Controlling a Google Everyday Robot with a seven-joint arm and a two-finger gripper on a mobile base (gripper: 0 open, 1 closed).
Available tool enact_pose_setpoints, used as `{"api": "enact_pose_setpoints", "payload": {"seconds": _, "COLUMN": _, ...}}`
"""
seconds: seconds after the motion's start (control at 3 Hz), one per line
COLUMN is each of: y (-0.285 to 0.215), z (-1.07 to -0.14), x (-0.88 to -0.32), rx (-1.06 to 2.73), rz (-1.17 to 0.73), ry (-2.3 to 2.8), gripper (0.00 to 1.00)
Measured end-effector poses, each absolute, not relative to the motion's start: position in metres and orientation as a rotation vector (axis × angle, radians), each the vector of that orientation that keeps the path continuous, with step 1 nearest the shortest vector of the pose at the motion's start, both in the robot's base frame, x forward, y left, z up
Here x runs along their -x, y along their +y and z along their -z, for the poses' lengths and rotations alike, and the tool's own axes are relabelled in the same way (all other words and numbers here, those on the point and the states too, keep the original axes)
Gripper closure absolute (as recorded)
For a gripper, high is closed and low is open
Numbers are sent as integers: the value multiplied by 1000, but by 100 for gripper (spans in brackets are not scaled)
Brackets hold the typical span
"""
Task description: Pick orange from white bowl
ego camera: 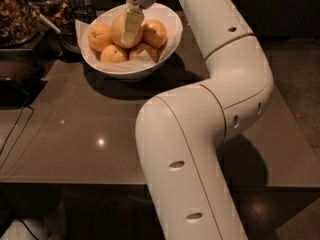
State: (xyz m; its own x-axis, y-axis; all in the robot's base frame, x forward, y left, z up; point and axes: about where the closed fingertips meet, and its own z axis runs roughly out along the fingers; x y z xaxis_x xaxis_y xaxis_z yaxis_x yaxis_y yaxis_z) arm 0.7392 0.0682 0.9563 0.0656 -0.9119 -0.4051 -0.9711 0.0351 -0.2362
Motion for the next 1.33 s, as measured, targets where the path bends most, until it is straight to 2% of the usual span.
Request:
{"api": "enact_pose_setpoints", "payload": {"seconds": 0.33, "y": 72, "z": -948, "x": -741, "rx": 1907, "rz": -194, "ry": 1871, "gripper": 21}}
{"api": "enact_pose_setpoints", "payload": {"seconds": 0.67, "y": 73, "z": -941, "x": -743, "rx": 1913, "rz": -206, "ry": 1877, "gripper": 22}}
{"api": "enact_pose_setpoints", "payload": {"seconds": 1.0, "y": 71, "z": -937, "x": -744, "rx": 1917, "rz": -213, "ry": 1879, "gripper": 40}}
{"api": "enact_pose_setpoints", "payload": {"seconds": 1.33, "y": 68, "z": -942, "x": -746, "rx": 1913, "rz": -207, "ry": 1844, "gripper": 63}}
